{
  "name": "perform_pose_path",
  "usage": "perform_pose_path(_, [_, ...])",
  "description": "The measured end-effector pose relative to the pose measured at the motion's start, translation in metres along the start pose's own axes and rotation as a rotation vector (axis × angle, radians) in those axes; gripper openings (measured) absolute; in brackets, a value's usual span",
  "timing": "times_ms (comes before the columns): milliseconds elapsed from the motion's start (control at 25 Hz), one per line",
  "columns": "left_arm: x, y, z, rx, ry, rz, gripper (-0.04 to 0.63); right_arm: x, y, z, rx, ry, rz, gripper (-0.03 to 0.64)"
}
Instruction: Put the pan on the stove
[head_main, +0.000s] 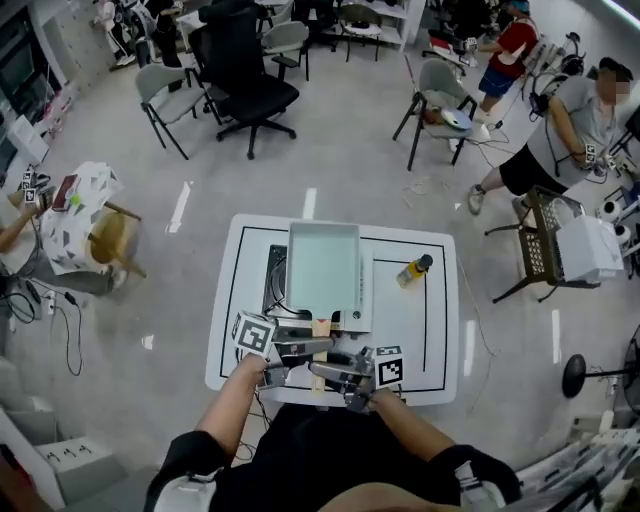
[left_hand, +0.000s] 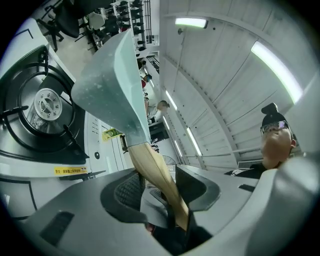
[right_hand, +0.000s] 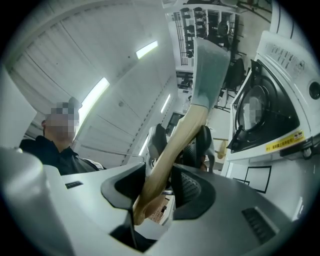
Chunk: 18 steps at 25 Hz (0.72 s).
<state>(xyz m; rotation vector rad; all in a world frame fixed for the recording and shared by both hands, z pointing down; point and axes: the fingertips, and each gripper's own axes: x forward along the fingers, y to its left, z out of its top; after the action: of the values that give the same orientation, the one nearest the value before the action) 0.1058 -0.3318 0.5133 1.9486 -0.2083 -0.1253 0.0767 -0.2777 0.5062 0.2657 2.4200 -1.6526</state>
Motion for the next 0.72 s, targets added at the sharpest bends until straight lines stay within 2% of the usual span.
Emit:
perform_pose_path(120, [-0.011,0.002,-0.002,0.043,0.020,0.024,0.198,0.009,-0.006,-0.010,0.003,0.005,-0.006,0.172])
perform_pose_path(280, [-0.014,0.025,-0.002,-0.002,0.015,0.027,0.198,0.012,-0.028,-0.009,-0.019,0.023,-0.016,0.172])
perform_pose_path(520, [-0.026,0.056,-0.014,-0.068,0.006,0.034,0.198,0.016,-0.059,-0.024,0.053,0.015,-0.031,0.172])
perform_pose_path(720, [-0.040,0.075,-0.018,-0.078,0.002,0.027,0.198,0.025,-0.079,-0.031,0.071,0.014,-0.043,0.169])
